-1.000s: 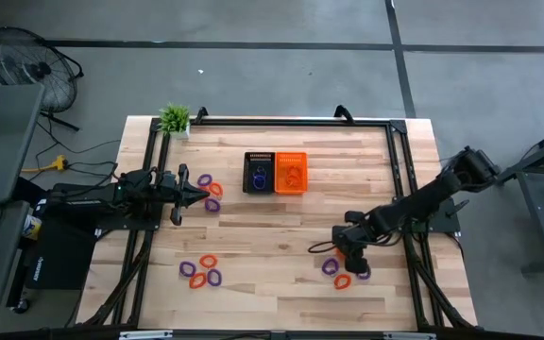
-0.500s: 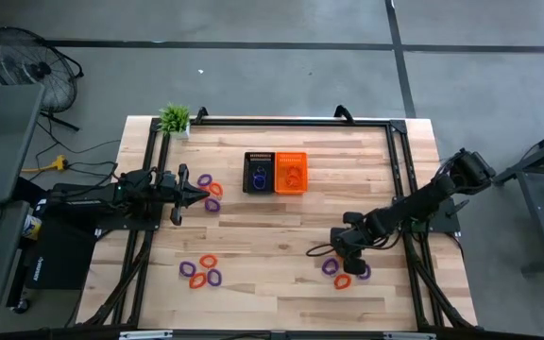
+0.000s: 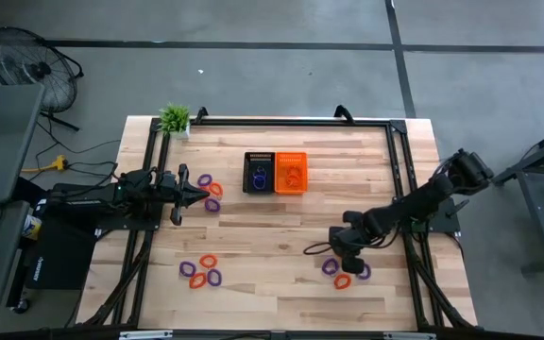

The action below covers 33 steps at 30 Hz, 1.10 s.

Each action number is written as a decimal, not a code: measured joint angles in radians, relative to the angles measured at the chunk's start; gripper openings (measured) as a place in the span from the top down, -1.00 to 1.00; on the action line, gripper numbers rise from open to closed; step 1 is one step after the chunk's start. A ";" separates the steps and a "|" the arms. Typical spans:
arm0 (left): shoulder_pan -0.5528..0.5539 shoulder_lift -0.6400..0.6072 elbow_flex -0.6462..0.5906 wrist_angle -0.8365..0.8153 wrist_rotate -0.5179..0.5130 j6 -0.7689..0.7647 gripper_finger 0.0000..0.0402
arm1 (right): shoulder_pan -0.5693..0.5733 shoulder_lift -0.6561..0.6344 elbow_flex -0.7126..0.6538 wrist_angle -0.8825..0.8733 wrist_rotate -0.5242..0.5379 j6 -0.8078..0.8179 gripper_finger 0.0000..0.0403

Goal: Sort spring keychains into baskets
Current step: Put the orange spring keychain into the orange basket

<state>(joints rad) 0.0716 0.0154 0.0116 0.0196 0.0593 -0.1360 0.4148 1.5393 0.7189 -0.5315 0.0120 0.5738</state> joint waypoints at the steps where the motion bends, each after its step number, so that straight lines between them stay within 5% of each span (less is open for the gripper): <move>1: 0.000 0.000 0.000 0.000 0.000 0.000 0.99 | -0.008 0.000 0.009 -0.007 0.006 -0.010 0.92; 24: 0.000 0.000 0.000 0.000 0.000 0.000 0.99 | -0.371 -0.006 0.447 -0.199 0.013 -0.307 0.93; 33: 0.000 0.000 0.000 0.000 0.000 0.000 0.99 | -0.531 0.112 0.625 -0.213 0.011 -0.342 0.93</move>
<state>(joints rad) 0.0717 0.0154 0.0116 0.0196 0.0595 -0.1360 -0.1167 1.6513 1.3440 -0.7448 0.0232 0.2320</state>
